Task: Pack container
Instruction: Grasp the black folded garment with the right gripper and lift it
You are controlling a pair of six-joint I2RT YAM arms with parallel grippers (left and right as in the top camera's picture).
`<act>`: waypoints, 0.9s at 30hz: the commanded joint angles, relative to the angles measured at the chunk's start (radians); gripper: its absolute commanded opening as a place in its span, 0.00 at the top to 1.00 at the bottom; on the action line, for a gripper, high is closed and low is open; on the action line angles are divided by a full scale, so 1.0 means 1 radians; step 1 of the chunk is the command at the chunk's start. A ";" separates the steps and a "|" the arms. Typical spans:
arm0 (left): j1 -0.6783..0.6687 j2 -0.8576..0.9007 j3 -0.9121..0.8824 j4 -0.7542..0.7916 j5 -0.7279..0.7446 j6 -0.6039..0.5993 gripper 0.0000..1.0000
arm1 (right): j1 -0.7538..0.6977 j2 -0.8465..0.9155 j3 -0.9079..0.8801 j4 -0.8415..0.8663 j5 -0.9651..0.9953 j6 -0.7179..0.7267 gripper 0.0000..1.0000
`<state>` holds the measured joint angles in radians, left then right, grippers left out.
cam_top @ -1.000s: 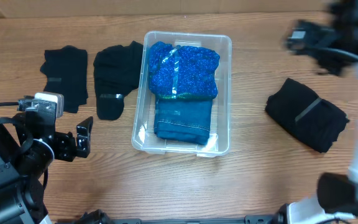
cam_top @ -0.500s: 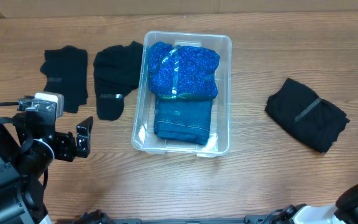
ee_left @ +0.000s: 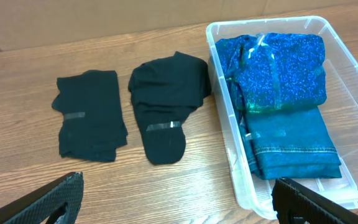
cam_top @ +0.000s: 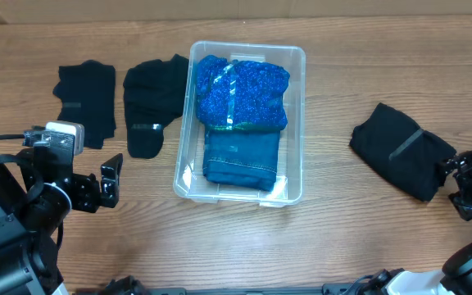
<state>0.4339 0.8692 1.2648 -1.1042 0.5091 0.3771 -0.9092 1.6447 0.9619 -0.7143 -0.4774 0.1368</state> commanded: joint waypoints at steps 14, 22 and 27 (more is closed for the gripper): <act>0.003 0.001 0.006 0.001 0.012 0.019 0.00 | 0.082 0.212 -0.009 0.138 -0.076 -0.041 0.00; 0.003 0.001 0.006 0.001 0.012 0.019 0.00 | 0.164 0.302 -0.009 0.165 -0.009 -0.033 0.95; 0.003 0.001 0.006 0.001 0.012 0.019 0.00 | 0.162 0.298 0.072 0.117 -0.190 -0.034 0.96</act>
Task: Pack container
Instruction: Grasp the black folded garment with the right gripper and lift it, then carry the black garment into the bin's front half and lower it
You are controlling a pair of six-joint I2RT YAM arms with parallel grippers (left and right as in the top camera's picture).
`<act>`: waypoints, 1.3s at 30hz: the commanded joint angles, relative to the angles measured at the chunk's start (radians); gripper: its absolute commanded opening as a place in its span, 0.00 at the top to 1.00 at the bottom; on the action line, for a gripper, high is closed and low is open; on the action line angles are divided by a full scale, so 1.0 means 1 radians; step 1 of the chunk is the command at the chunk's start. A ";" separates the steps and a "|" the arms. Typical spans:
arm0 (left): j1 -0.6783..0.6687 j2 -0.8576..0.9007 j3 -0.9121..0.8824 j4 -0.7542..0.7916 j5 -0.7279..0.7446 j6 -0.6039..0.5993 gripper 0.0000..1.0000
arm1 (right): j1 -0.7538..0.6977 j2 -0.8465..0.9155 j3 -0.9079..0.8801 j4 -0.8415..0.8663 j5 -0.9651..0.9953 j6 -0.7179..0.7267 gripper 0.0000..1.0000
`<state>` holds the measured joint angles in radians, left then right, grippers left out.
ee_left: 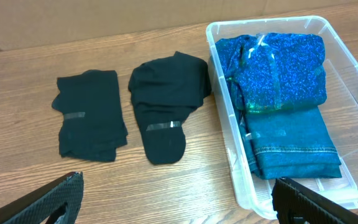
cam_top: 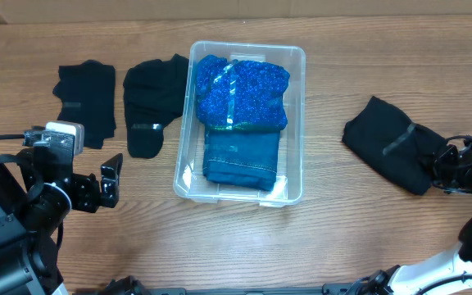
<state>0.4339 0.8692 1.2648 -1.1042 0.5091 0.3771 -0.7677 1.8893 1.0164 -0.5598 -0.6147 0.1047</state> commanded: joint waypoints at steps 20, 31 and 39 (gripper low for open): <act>0.003 0.001 0.006 0.001 0.012 0.019 0.00 | 0.434 -0.537 0.602 -0.396 -0.400 0.158 0.96; 0.003 0.001 0.006 0.001 0.012 0.019 0.00 | 0.887 -0.547 0.389 -0.329 -0.365 0.459 0.96; 0.003 0.001 0.006 0.001 0.012 0.019 0.00 | 1.126 -0.545 0.312 -0.244 -0.069 0.703 0.96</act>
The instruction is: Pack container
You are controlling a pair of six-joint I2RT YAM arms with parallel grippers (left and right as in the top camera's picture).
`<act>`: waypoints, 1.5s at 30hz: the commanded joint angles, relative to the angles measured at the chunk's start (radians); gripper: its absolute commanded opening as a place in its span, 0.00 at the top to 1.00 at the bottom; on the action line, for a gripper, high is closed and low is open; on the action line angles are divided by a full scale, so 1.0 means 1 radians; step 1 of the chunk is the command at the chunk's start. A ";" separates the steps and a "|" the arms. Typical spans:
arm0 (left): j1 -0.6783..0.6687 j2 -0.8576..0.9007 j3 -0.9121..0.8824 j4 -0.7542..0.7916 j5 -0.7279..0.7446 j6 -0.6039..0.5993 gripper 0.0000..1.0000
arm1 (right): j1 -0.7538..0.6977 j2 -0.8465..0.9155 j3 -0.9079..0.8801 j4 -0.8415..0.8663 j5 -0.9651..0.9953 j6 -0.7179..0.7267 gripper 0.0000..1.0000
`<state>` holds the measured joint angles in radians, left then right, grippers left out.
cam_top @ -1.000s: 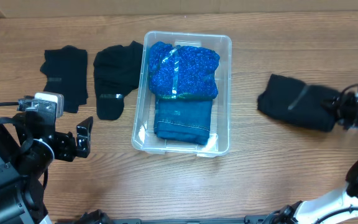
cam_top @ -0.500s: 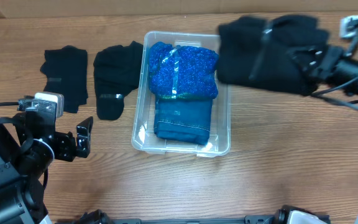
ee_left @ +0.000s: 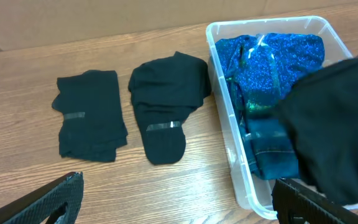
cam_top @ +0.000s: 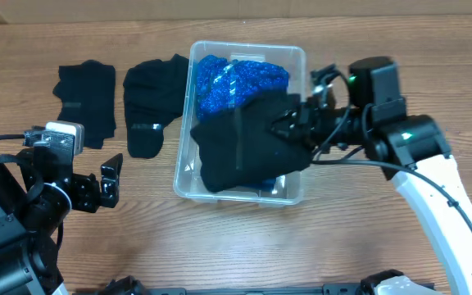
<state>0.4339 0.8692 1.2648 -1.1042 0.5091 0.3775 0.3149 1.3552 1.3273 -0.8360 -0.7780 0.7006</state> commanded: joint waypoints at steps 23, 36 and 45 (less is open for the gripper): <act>0.003 0.001 0.006 0.001 0.012 0.019 0.00 | 0.160 0.211 0.024 -0.055 0.371 0.140 0.34; 0.003 0.001 0.006 0.001 0.012 0.019 0.00 | 0.325 0.211 0.491 -0.553 0.954 -0.101 0.69; 0.003 0.001 0.005 0.001 0.012 0.019 0.00 | 0.327 -0.003 0.545 -0.788 0.829 -0.365 0.96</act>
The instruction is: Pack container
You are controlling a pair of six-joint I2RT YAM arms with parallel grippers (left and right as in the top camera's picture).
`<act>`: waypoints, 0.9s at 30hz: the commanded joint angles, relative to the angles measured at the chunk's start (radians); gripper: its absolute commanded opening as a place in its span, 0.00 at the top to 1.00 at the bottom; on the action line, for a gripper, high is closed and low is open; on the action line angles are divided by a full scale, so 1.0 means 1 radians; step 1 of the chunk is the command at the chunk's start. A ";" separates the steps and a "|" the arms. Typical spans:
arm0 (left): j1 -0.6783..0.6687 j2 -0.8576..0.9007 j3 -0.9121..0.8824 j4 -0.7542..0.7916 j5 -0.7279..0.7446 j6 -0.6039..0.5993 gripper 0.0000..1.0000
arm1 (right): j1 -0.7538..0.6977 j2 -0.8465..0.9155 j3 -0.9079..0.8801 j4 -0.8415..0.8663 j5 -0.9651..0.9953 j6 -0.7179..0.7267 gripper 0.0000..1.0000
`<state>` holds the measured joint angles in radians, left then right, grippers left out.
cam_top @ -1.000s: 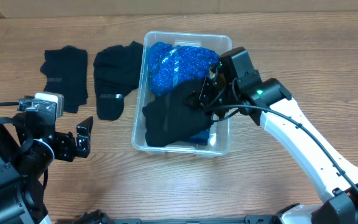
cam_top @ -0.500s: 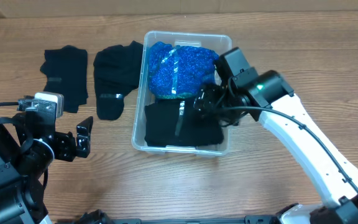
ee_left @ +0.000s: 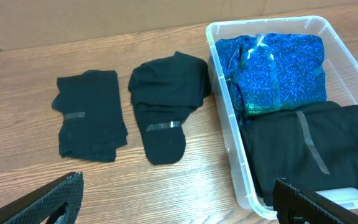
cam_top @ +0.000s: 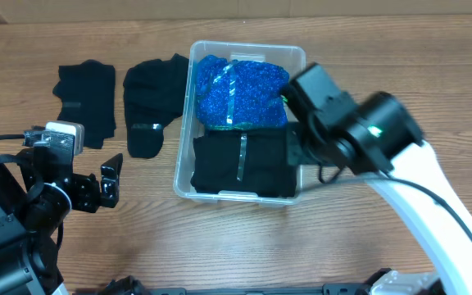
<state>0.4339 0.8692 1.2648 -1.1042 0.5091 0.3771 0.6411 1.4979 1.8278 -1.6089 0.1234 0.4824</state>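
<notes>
A clear plastic container stands mid-table. Its far half holds a blue sparkly garment. Its near half holds a folded black garment with a tape strip, lying flat; the same garment shows in the left wrist view. My right arm reaches over the container's right wall. Its wrist hides the fingers at the garment's right edge. My left gripper stands open over bare table left of the container, nothing between its fingers.
Two more folded black garments lie on the table left of the container, one beside its wall and one farther left. The left arm's body fills the near left corner. Wood table stretches to the right of the container.
The black garment hung from my right gripper over the container's near half. Now it lies flat inside, covering the denim piece. The right arm sits lower and nearer the right wall.
The black garment lay on the table at the far right with my right gripper at its edge. It then sat slightly farther left, was then held over the container, and now rests inside. The left arm stayed still throughout.
</notes>
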 commanded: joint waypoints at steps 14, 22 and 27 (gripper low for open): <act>0.003 0.001 0.006 0.001 0.012 0.019 0.00 | 0.000 -0.560 -0.213 -0.059 -0.066 -0.198 0.00; 0.003 0.001 0.006 0.013 0.016 0.019 0.00 | 0.000 -0.560 -0.213 -0.064 -0.066 -0.199 0.00; 0.003 0.001 0.006 0.031 0.012 0.019 0.00 | 0.000 -0.560 -0.213 -0.064 -0.066 -0.199 0.00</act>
<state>0.4339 0.8692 1.2648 -1.0962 0.5091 0.3775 0.6415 0.9424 1.6161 -1.6760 0.0555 0.2867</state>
